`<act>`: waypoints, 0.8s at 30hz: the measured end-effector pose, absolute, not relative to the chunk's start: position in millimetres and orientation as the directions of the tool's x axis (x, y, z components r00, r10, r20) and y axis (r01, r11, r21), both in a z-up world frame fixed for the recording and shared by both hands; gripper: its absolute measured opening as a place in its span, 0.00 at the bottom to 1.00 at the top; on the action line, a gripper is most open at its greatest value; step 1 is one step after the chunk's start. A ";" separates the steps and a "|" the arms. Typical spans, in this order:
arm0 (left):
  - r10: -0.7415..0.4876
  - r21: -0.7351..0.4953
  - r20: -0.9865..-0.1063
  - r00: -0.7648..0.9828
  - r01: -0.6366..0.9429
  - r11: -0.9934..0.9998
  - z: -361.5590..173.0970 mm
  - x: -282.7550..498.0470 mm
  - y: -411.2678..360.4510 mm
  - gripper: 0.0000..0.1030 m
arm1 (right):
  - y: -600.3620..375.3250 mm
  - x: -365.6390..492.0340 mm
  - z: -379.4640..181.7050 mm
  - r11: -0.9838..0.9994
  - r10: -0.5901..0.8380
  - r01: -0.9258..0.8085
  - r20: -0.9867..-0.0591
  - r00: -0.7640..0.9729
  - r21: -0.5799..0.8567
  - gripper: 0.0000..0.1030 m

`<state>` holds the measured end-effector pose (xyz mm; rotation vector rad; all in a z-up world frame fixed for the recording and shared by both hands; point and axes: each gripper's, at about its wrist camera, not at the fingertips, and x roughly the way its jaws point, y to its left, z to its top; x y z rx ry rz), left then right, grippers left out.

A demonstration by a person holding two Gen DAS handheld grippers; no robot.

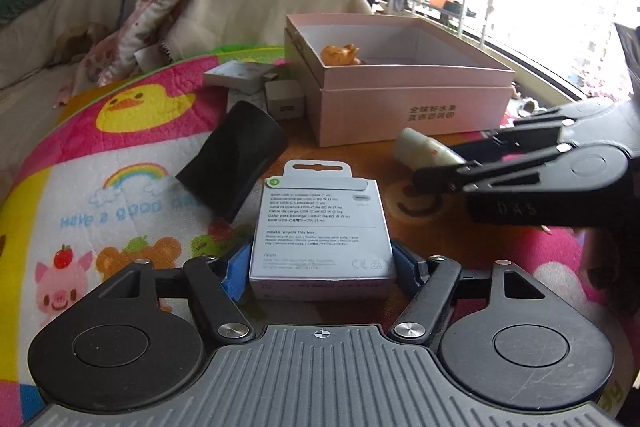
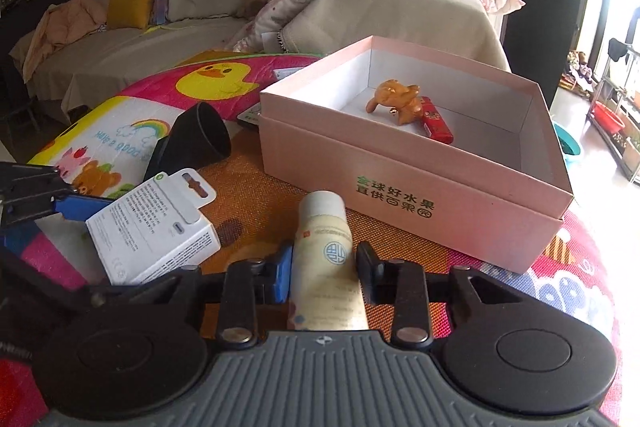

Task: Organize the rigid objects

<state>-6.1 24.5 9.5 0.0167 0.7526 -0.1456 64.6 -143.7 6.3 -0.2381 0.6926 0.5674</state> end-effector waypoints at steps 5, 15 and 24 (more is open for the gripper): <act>-0.095 0.016 -0.688 0.720 0.145 0.989 10.1 0.9 18.8 0.73 | -149.7 50.7 7.8 0.817 0.406 -0.576 -0.668 0.624 -0.042 0.27; -0.160 -0.035 -0.665 0.730 0.184 0.982 8.3 22.4 25.8 0.73 | -160.5 43.8 8.4 0.823 0.399 -0.567 -0.672 0.624 -0.037 0.34; -0.141 0.073 -0.644 0.752 0.244 0.967 8.5 28.6 12.5 0.72 | -163.3 43.0 2.4 0.835 0.404 -0.549 -0.641 0.653 -0.033 0.45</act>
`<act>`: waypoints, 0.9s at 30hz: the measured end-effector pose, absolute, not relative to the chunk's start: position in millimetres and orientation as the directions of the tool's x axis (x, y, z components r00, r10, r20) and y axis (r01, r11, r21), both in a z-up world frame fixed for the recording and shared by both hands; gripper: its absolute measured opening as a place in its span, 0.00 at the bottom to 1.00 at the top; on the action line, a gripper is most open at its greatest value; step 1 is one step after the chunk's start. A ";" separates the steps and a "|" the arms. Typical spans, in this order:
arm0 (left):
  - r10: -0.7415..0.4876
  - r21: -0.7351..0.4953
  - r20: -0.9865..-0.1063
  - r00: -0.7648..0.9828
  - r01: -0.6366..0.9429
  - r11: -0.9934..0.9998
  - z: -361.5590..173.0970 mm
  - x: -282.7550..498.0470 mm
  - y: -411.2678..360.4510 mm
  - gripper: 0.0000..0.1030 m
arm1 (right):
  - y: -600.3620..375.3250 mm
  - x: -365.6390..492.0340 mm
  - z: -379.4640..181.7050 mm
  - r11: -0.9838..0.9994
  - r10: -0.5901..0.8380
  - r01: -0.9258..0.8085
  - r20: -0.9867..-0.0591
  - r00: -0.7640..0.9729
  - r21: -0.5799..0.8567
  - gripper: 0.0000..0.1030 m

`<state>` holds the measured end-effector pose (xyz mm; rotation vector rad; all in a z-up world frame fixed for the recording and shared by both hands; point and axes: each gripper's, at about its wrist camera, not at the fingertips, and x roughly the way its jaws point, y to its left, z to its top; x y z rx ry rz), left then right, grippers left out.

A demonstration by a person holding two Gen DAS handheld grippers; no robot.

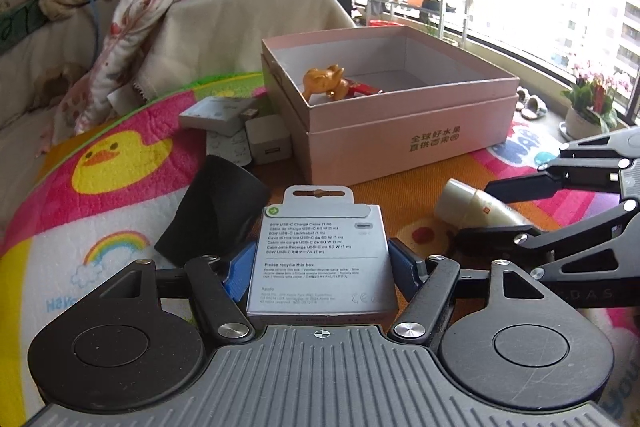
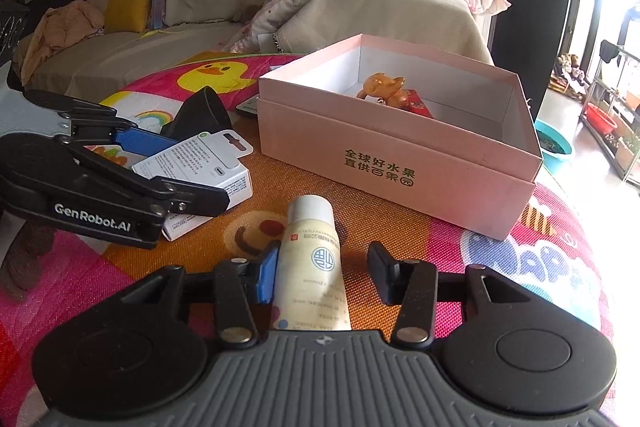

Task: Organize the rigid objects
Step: 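Carry charger box and cream tube into the pink box and open both tools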

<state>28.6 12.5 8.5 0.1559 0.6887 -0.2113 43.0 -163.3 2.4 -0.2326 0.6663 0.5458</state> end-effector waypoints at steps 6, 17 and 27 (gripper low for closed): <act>-0.198 0.033 -0.619 0.760 0.276 0.960 9.1 11.5 15.5 0.72 | -160.3 34.2 7.8 0.809 0.425 -0.587 -0.659 0.620 -0.031 0.28; -0.337 0.059 -0.231 0.913 0.358 0.932 165.9 -1.9 14.4 0.72 | -218.3 40.4 156.4 0.857 0.492 -0.513 -0.378 0.784 0.050 0.28; -0.370 -0.075 -0.447 0.814 0.379 0.923 110.4 151.7 -32.9 0.72 | -202.6 160.8 175.7 0.930 0.355 -0.363 -0.406 0.842 0.061 0.28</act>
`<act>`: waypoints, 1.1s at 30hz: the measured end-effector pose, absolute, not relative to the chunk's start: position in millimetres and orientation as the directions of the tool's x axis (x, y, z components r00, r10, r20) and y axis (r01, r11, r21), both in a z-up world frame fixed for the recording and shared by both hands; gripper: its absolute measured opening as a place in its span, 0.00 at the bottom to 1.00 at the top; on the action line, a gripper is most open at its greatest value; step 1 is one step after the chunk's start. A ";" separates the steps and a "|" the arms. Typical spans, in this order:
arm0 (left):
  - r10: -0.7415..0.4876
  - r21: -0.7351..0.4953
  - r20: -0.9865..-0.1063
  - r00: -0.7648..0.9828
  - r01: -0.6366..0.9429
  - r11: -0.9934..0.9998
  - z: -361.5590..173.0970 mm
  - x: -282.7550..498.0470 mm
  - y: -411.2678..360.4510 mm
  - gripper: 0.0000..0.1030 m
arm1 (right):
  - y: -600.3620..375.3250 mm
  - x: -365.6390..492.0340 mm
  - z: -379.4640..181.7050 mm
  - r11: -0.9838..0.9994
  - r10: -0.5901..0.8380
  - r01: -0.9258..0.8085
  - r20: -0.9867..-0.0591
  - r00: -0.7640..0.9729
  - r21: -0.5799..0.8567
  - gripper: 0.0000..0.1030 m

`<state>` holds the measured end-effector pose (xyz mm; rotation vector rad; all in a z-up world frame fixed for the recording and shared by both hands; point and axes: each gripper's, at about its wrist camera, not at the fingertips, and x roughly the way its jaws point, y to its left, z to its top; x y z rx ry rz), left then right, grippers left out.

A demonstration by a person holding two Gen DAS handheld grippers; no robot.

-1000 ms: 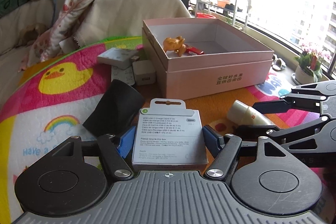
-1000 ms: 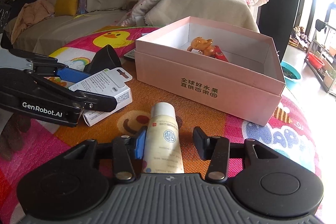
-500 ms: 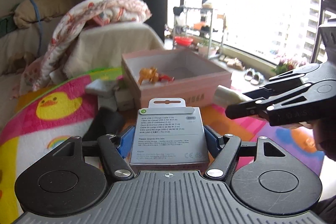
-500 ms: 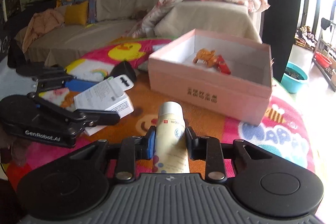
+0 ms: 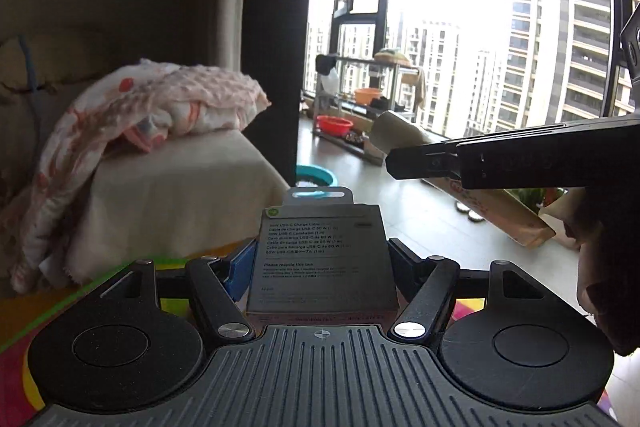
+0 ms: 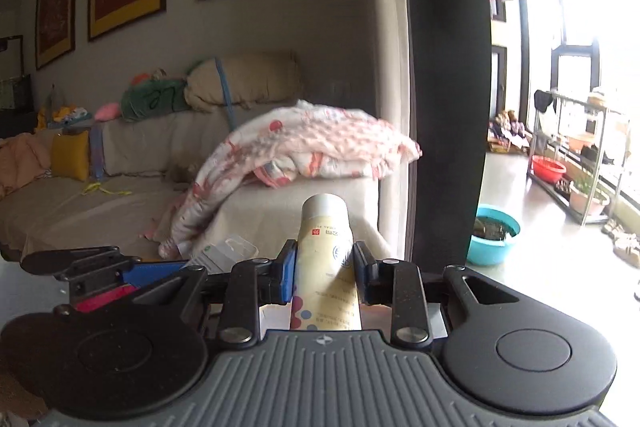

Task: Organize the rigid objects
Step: 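Carry charger box and cream tube into the pink box and open both tools, then grasp the black cup-shaped object with the left tool while the right grasps the white battery charger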

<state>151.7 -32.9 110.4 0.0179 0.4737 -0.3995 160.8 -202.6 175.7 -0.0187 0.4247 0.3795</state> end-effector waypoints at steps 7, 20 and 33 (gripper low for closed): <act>-0.387 -0.164 -0.528 0.756 0.356 0.920 61.1 188.0 -13.4 0.68 | -201.8 209.1 91.3 0.931 0.355 -0.337 -0.555 0.752 0.139 0.37; -0.346 -0.168 -0.437 0.830 0.303 0.938 95.4 93.4 102.1 0.68 | -214.7 132.0 85.3 0.928 0.336 -0.371 -0.479 0.811 0.024 0.51; -0.281 -0.008 -0.629 0.725 0.355 0.935 25.9 73.1 82.4 0.68 | -156.1 64.8 73.4 0.798 0.447 -0.591 -0.542 0.712 -0.118 0.57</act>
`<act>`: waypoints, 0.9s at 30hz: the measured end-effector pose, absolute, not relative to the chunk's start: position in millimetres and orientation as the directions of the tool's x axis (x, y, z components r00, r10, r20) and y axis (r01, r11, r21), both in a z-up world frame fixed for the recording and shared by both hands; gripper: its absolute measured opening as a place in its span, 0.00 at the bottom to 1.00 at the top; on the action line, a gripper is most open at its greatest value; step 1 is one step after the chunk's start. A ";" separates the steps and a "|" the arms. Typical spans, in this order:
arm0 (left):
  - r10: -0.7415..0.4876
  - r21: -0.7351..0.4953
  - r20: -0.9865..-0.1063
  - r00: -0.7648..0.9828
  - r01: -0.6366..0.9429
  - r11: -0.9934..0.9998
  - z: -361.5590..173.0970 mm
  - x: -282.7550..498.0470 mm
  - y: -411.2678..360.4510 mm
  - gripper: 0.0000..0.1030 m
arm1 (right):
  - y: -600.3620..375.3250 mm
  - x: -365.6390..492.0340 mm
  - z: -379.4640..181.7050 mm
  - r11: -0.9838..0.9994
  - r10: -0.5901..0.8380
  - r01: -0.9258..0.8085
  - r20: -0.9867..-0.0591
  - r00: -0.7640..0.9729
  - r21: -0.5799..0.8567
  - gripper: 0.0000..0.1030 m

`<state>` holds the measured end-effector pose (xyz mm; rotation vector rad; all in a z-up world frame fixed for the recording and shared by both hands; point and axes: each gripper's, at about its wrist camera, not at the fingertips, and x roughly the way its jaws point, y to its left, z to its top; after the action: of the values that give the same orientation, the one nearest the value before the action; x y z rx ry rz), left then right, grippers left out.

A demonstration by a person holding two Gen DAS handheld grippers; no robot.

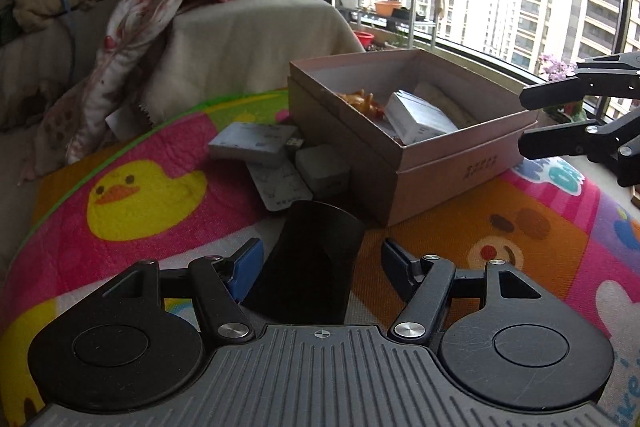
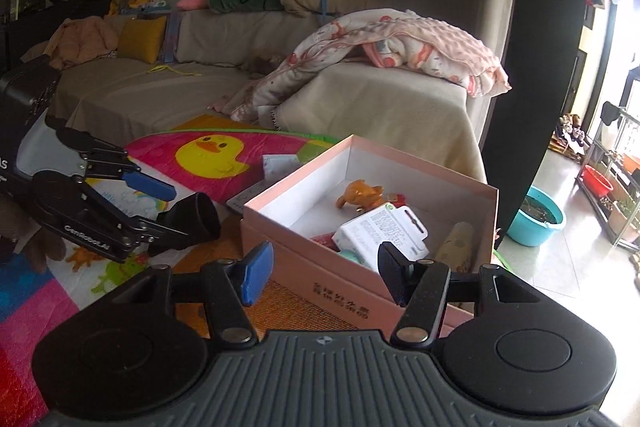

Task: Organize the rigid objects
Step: 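Grasp the black cup-shaped object with the left tool while the right grasps the white battery charger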

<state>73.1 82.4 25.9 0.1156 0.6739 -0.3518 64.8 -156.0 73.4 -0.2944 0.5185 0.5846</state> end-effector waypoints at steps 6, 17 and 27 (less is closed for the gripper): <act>-0.301 -0.078 -0.596 0.744 0.320 0.944 13.8 81.4 90.9 0.63 | -133.0 70.0 83.7 0.774 0.460 -0.624 -0.580 0.673 -0.110 0.57; -0.283 -0.317 -0.469 0.837 0.140 0.938 10.6 50.2 152.1 0.51 | 6.5 199.8 102.8 0.796 0.399 -0.605 -0.766 0.504 0.017 0.58; -0.290 -0.463 -0.410 0.865 0.076 0.883 11.3 46.1 184.7 0.51 | 85.2 276.4 32.8 0.828 0.109 -0.527 -0.867 0.486 -0.191 0.53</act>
<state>46.1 184.7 11.3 -0.4517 0.4922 -0.1989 276.4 85.2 32.8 -0.4718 0.9952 0.4050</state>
